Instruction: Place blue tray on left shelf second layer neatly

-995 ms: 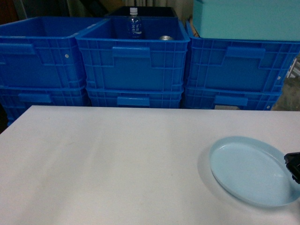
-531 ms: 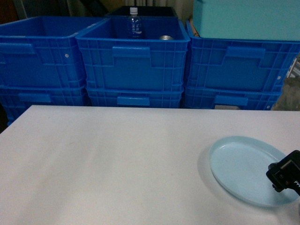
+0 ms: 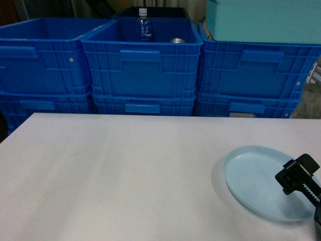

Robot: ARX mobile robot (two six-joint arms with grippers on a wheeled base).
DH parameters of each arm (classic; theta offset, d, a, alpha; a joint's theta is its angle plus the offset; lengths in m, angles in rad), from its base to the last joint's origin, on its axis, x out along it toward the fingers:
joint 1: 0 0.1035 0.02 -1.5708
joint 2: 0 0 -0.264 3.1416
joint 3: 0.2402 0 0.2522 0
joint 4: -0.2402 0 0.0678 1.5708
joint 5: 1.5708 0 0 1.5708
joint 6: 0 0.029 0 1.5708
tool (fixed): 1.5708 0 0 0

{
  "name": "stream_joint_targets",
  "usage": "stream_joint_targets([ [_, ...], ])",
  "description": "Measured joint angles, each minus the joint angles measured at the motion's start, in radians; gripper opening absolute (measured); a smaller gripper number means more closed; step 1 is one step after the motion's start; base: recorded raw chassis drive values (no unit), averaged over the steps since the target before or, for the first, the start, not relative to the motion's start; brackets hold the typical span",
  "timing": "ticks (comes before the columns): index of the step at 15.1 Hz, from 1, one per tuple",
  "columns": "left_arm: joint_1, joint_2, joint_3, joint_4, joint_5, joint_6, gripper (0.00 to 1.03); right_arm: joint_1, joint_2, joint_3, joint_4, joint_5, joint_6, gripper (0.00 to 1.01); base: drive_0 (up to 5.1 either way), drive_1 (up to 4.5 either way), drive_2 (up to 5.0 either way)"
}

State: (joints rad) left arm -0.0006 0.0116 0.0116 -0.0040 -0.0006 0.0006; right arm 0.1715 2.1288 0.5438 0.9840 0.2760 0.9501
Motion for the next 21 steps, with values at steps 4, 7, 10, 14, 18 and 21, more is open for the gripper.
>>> stream_joint_targets([
  [4, 0.000, 0.000, 0.000, 0.000, 0.000, 0.000, 0.98, 0.011, 0.000, 0.006, -0.045, 0.009, 0.013, 0.47, 0.0, 0.00, 0.0],
  [7, 0.000, 0.000, 0.000, 0.000, 0.000, 0.000, 0.98, 0.011, -0.002, 0.003, -0.036, 0.007, 0.019, 0.12, 0.0, 0.00, 0.0],
  [10, 0.000, 0.000, 0.000, 0.000, 0.000, 0.000, 0.98, -0.008, -0.051, -0.033, -0.027, -0.014, 0.002, 0.02, 0.0, 0.00, 0.0],
  [14, 0.000, 0.000, 0.000, 0.000, 0.000, 0.000, 0.98, -0.050, -0.339, -0.060, -0.149, -0.082, -0.181, 0.02, 0.0, 0.00, 0.0],
  [18, 0.000, 0.000, 0.000, 0.000, 0.000, 0.000, 0.98, -0.102, -0.745, -0.052, -0.455, -0.207, -0.486, 0.02, 0.0, 0.00, 0.0],
  [21, 0.000, 0.000, 0.000, 0.000, 0.000, 0.000, 0.98, -0.197, -1.072, -0.127, -0.585, -0.306, -0.809, 0.02, 0.0, 0.00, 0.0],
])
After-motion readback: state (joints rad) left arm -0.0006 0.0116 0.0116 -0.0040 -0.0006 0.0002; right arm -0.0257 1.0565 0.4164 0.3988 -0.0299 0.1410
